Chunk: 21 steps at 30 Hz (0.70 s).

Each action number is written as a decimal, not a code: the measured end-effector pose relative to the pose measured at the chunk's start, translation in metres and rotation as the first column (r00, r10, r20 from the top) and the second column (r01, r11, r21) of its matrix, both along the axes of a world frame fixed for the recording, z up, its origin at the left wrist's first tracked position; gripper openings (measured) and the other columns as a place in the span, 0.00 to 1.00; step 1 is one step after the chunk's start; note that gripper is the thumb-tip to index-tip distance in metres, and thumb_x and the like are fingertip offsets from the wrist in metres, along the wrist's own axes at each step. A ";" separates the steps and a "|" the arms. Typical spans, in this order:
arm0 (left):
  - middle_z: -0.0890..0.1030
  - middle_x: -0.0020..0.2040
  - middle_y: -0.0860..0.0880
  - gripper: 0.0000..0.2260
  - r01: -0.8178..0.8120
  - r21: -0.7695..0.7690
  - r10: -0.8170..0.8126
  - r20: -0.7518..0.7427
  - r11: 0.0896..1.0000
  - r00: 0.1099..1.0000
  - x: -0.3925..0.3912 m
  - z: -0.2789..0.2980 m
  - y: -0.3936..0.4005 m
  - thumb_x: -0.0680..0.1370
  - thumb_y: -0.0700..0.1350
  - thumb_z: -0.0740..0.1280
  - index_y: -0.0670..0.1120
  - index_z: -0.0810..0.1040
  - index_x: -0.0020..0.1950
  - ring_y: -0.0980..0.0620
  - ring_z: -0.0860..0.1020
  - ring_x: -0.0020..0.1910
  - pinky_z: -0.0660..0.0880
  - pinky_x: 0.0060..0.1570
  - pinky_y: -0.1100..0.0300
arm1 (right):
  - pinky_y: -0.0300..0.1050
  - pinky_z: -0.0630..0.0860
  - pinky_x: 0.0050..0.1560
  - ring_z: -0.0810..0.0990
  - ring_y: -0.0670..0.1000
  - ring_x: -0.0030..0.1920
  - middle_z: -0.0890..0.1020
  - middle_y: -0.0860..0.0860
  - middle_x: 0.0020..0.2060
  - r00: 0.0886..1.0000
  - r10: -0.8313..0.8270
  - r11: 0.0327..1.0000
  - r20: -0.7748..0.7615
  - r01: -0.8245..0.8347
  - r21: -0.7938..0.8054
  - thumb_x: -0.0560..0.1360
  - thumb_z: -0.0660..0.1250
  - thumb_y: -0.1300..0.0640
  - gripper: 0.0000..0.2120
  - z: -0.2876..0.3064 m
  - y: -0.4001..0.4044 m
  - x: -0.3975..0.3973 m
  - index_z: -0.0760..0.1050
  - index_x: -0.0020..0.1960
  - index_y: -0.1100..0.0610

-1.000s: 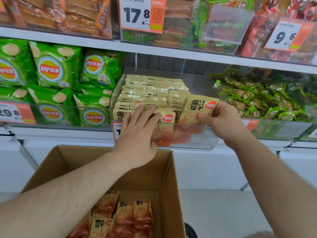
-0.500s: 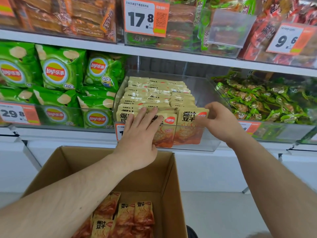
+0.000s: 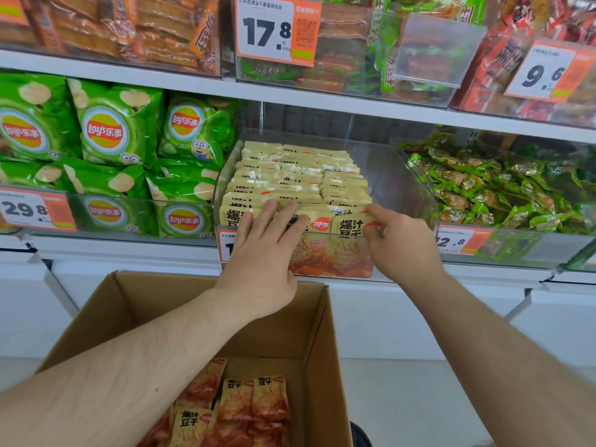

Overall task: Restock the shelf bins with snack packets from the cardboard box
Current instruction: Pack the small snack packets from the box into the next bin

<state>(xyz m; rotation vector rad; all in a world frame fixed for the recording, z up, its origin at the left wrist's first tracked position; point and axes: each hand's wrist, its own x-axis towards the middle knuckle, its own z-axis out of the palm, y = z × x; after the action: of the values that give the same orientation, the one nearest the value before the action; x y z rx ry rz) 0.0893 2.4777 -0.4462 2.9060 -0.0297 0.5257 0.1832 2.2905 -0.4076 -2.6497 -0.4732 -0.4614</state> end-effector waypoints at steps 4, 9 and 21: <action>0.39 0.81 0.54 0.38 -0.013 0.004 0.013 -0.003 1.000 1.000 0.000 0.000 -0.001 0.76 0.44 0.64 0.53 0.47 0.81 0.50 0.35 0.78 0.34 0.76 0.47 | 0.51 0.76 0.47 0.79 0.64 0.52 0.83 0.59 0.51 1.000 -0.009 0.999 -0.022 0.009 -0.034 0.80 0.59 0.56 0.19 0.002 0.002 -0.004 0.72 0.70 0.49; 0.39 0.81 0.54 0.39 -0.031 0.015 0.031 -0.007 0.999 1.000 0.001 0.000 -0.003 0.76 0.44 0.64 0.53 0.46 0.81 0.50 0.35 0.78 0.34 0.76 0.47 | 0.50 0.74 0.48 0.78 0.65 0.53 0.83 0.60 0.53 0.999 -0.016 0.996 -0.040 0.013 -0.085 0.80 0.57 0.56 0.19 0.005 0.006 -0.007 0.71 0.70 0.52; 0.46 0.82 0.50 0.35 0.063 0.048 -0.067 0.077 0.997 0.995 -0.013 -0.006 -0.005 0.74 0.44 0.66 0.51 0.57 0.80 0.47 0.39 0.80 0.37 0.77 0.45 | 0.58 0.69 0.65 0.75 0.61 0.62 0.79 0.55 0.61 0.977 -0.061 0.993 -0.206 0.081 0.090 0.75 0.66 0.50 0.28 0.003 -0.005 -0.007 0.62 0.72 0.51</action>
<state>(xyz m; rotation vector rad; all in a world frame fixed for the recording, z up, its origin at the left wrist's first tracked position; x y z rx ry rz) 0.0766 2.4730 -0.4518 2.9152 -0.1483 0.6363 0.1758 2.2855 -0.4043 -2.5897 -0.2865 -0.2244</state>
